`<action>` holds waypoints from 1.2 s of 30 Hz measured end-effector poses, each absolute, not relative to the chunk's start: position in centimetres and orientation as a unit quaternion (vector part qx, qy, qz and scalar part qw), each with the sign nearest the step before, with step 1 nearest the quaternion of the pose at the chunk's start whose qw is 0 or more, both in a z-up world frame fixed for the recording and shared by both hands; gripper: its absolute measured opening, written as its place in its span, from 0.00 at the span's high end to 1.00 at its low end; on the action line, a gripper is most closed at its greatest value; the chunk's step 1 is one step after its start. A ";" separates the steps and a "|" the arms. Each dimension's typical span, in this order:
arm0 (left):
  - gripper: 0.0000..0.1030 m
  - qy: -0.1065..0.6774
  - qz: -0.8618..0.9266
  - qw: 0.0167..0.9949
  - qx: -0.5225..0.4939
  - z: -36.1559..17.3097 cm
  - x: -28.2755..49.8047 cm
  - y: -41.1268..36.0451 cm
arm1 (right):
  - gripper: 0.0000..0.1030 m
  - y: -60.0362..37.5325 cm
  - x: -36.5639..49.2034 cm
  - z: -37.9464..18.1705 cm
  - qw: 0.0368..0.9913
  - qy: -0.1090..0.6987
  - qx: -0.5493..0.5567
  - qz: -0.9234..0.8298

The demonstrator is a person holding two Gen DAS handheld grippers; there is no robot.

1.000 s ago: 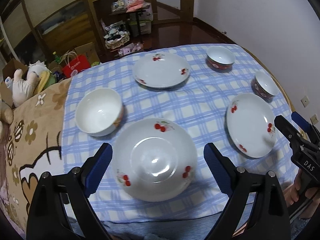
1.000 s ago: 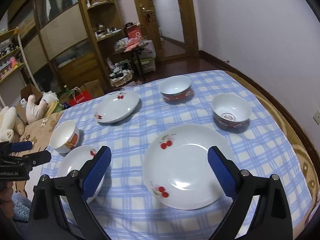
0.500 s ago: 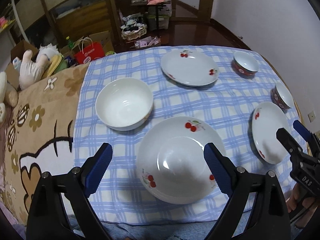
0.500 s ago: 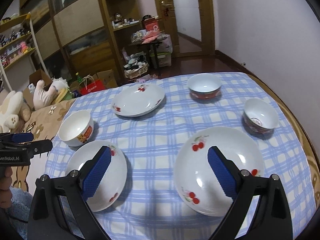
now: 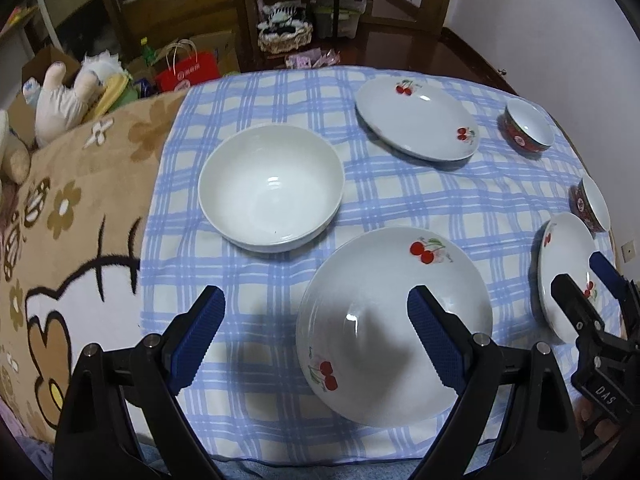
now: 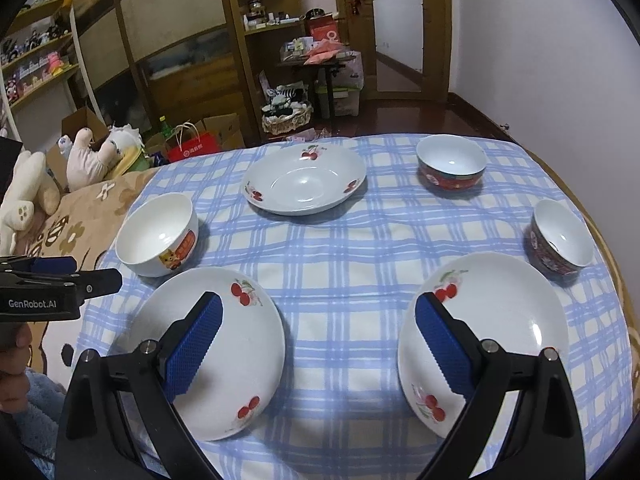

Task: Organize plates and bowls
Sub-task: 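Move both tools toward the rim of another cherry plate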

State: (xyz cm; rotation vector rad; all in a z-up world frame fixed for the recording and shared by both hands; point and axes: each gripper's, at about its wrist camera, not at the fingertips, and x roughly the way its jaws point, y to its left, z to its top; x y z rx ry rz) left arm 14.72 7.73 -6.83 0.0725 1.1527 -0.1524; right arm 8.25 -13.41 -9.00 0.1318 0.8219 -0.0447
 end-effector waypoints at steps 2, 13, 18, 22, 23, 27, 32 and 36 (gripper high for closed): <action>0.11 0.555 -0.075 0.828 0.023 -7.3 15.1 8.1 | 0.02 -13.1 8.8 -9.5 0.911 0.406 0.063 -0.024; 0.11 0.598 -0.045 0.800 0.021 -10.9 16.7 9.4 | 0.02 -11.3 10.4 -12.0 0.894 0.445 0.038 -0.024; 0.11 0.616 -0.042 0.787 0.010 -12.0 17.0 9.9 | 0.02 -10.8 10.8 -13.0 0.886 0.462 0.030 -0.025; 0.11 0.625 -0.049 0.779 0.016 -12.6 16.9 9.8 | 0.02 -10.5 10.8 -13.9 0.881 0.472 0.030 -0.021; 0.11 0.628 -0.049 0.777 0.016 -12.7 17.0 9.8 | 0.02 -10.4 10.8 -14.1 0.880 0.474 0.029 -0.022; 0.11 0.640 -0.044 0.767 0.015 -13.6 17.3 10.0 | 0.02 -10.2 10.7 -15.0 0.875 0.482 0.028 -0.021; 0.11 0.657 -0.034 0.753 0.023 -14.9 17.6 10.2 | 0.02 -10.3 10.8 -16.0 0.867 0.496 0.038 -0.021; 0.11 0.665 -0.024 0.746 0.029 -15.4 17.8 10.3 | 0.02 -10.3 10.8 -16.6 0.863 0.503 0.035 -0.021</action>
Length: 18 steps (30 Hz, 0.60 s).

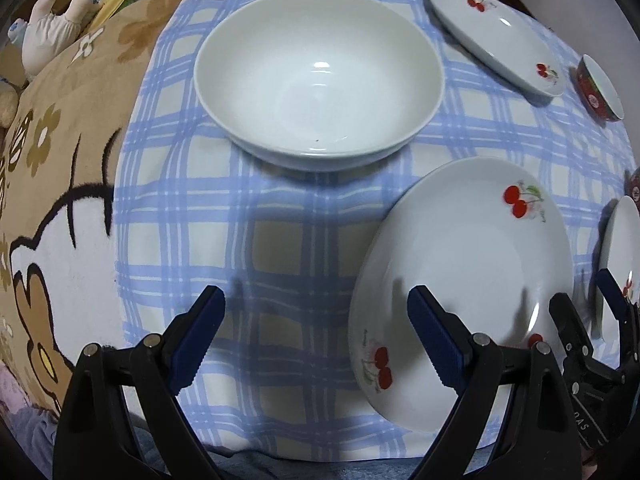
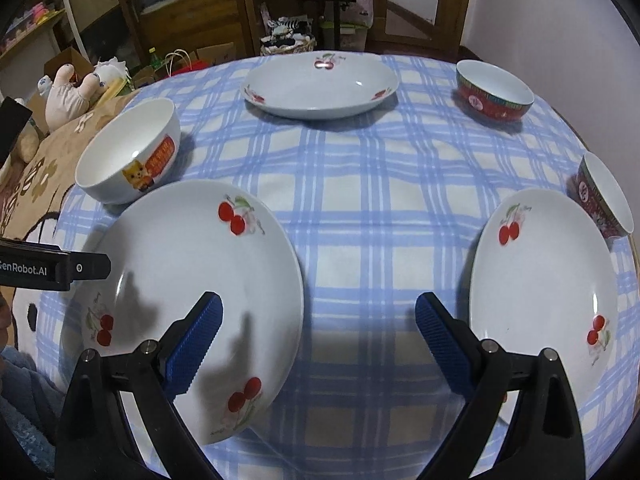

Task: Organize plates and bowls
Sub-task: 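Move both tools toward the rim of another cherry plate, then close the left gripper on the second plate rim while the right gripper closes too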

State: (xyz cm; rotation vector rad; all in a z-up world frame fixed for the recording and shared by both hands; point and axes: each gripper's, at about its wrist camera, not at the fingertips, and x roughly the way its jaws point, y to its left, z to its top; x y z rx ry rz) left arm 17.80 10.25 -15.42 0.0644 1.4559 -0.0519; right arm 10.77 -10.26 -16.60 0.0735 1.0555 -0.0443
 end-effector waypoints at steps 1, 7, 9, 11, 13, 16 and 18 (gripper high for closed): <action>0.11 0.665 -0.022 0.746 0.029 -15.5 17.9 10.3 | 0.02 -10.2 10.7 -16.8 0.862 0.505 0.033 -0.021; 0.12 0.673 -0.016 0.738 0.039 -16.5 18.2 10.1 | 0.02 -10.2 10.6 -17.8 0.859 0.510 0.031 -0.027; 0.13 0.676 -0.018 0.736 0.040 -16.8 18.2 10.1 | 0.02 -10.1 10.5 -18.0 0.858 0.512 0.031 -0.026; 0.17 0.680 -0.016 0.732 0.037 -17.1 18.4 10.1 | 0.02 -10.0 10.4 -18.3 0.857 0.514 0.026 -0.027; 0.21 0.684 -0.015 0.729 0.036 -17.5 18.3 10.2 | 0.07 -9.9 10.3 -18.6 0.855 0.518 0.018 -0.028; 0.25 0.686 -0.020 0.726 0.033 -17.8 18.4 9.9 | 0.12 -9.9 10.2 -19.1 0.852 0.523 0.020 -0.025; 0.32 0.684 -0.029 0.728 0.031 -17.8 18.3 9.7 | 0.13 -10.0 10.2 -19.1 0.853 0.521 0.026 -0.024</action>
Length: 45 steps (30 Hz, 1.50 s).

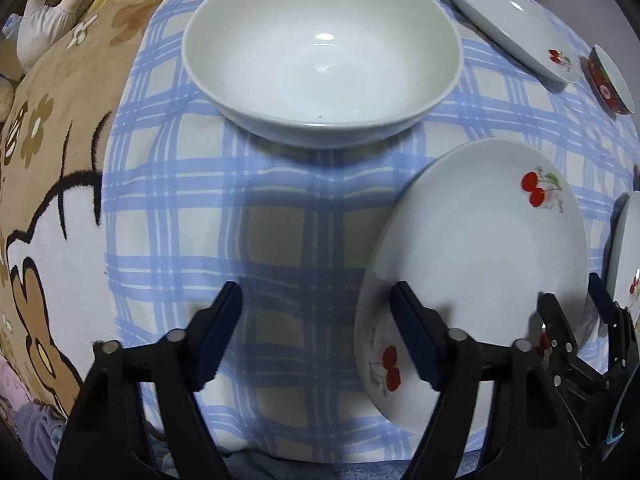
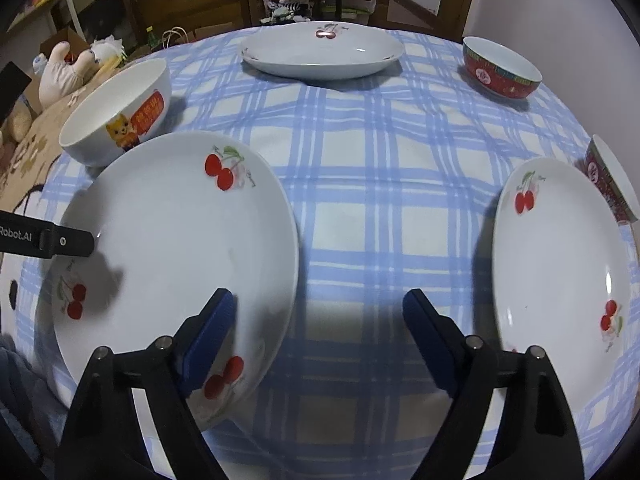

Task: Organize plates and bowls
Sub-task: 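Close the left gripper on the second plate rim while the right gripper closes too, then lift the second cherry plate with both grippers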

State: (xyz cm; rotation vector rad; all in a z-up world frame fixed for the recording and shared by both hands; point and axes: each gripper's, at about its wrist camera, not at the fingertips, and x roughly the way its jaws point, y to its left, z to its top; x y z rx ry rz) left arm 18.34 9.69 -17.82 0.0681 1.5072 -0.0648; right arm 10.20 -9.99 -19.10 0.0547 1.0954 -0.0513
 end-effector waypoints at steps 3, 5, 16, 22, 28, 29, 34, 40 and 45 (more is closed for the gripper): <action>0.48 0.681 -0.046 0.730 0.030 -17.9 17.7 8.9 | 0.25 -9.8 10.1 -18.9 0.856 0.515 0.027 -0.017; 0.61 0.679 -0.055 0.731 0.030 -17.7 17.7 8.5 | 0.37 -9.6 10.1 -18.7 0.858 0.514 0.026 -0.011; 0.84 0.668 -0.076 0.738 0.055 -17.7 17.5 6.5 | 0.79 -8.6 10.0 -18.3 0.863 0.505 0.022 0.021; 0.83 0.666 -0.074 0.740 0.065 -17.8 17.6 6.6 | 0.81 -9.0 10.2 -18.4 0.862 0.505 0.036 0.025; 0.83 0.664 -0.074 0.741 0.070 -17.5 17.4 6.9 | 0.80 -9.1 10.2 -18.4 0.861 0.505 0.043 0.027; 0.83 0.663 -0.073 0.741 0.074 -17.5 17.5 6.9 | 0.80 -9.2 10.2 -18.4 0.861 0.506 0.047 0.028; 0.83 0.659 -0.072 0.744 0.080 -16.9 17.0 6.0 | 0.80 -9.6 10.3 -18.6 0.858 0.509 0.066 0.030; 0.80 0.662 -0.069 0.740 0.098 -16.7 17.0 5.3 | 0.83 -10.2 10.2 -18.7 0.857 0.505 0.094 0.036; 0.77 0.662 -0.065 0.739 0.112 -17.1 17.2 5.1 | 0.84 -10.4 10.2 -18.7 0.858 0.502 0.105 0.042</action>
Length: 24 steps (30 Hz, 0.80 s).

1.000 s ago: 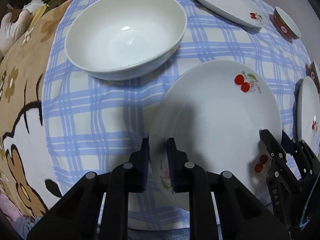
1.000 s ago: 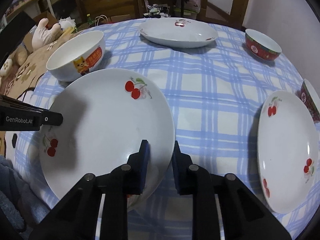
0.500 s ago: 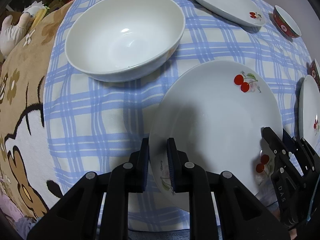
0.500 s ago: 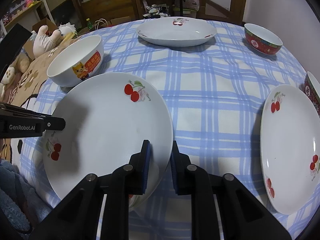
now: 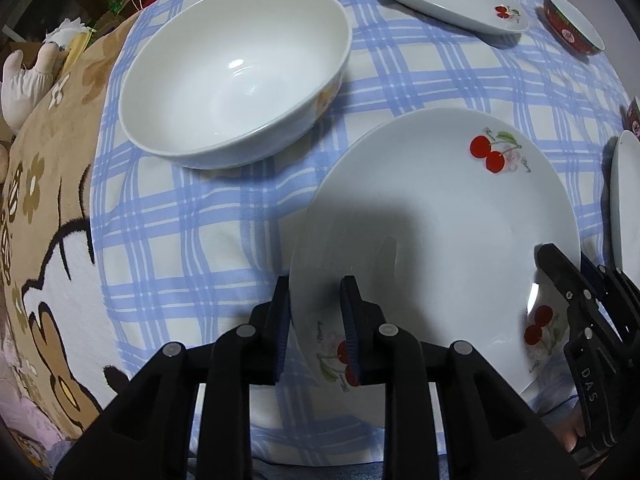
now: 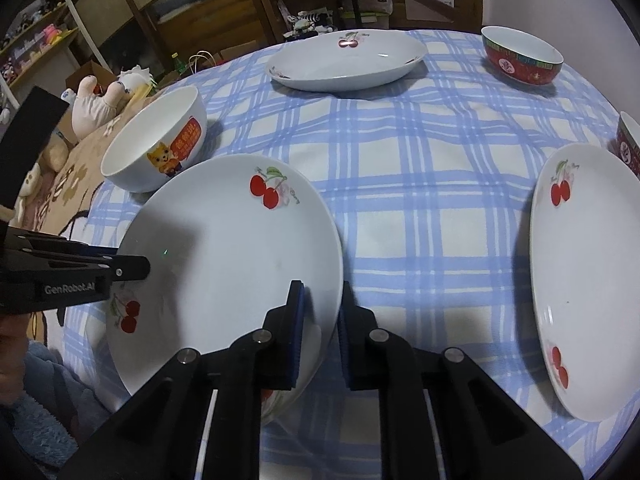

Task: Organize plates and bowls
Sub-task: 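Lift the second cherry plate with both grippers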

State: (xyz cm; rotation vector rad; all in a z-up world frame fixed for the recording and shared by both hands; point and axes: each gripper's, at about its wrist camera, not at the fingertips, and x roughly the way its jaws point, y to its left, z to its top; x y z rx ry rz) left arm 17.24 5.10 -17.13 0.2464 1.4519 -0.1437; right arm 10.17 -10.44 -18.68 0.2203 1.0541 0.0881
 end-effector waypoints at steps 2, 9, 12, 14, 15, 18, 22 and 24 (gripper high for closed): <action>0.77 0.660 -0.065 0.740 0.109 -17.1 17.1 5.0 | 0.84 -10.4 10.2 -18.7 0.857 0.502 0.106 0.040; 0.82 0.655 -0.069 0.747 0.089 -16.9 17.1 5.7 | 0.84 -10.8 10.1 -18.9 0.853 0.507 0.121 0.043; 0.82 0.652 -0.070 0.750 0.085 -16.6 17.1 5.7 | 0.84 -10.8 10.0 -18.9 0.852 0.507 0.122 0.044; 0.82 0.652 -0.064 0.751 0.083 -16.5 17.2 5.6 | 0.84 -10.9 9.9 -18.9 0.856 0.501 0.116 0.048; 0.82 0.651 -0.059 0.752 0.085 -16.4 17.0 5.7 | 0.84 -10.9 9.7 -19.0 0.857 0.500 0.116 0.050; 0.81 0.645 -0.052 0.754 0.109 -16.1 16.3 5.3 | 0.84 -11.3 9.4 -19.1 0.855 0.500 0.131 0.045; 0.81 0.645 -0.055 0.754 0.106 -15.9 15.9 5.2 | 0.84 -11.4 9.0 -19.0 0.855 0.500 0.133 0.044; 0.82 0.645 -0.058 0.755 0.099 -15.7 16.1 4.9 | 0.84 -11.5 8.9 -18.9 0.855 0.499 0.132 0.044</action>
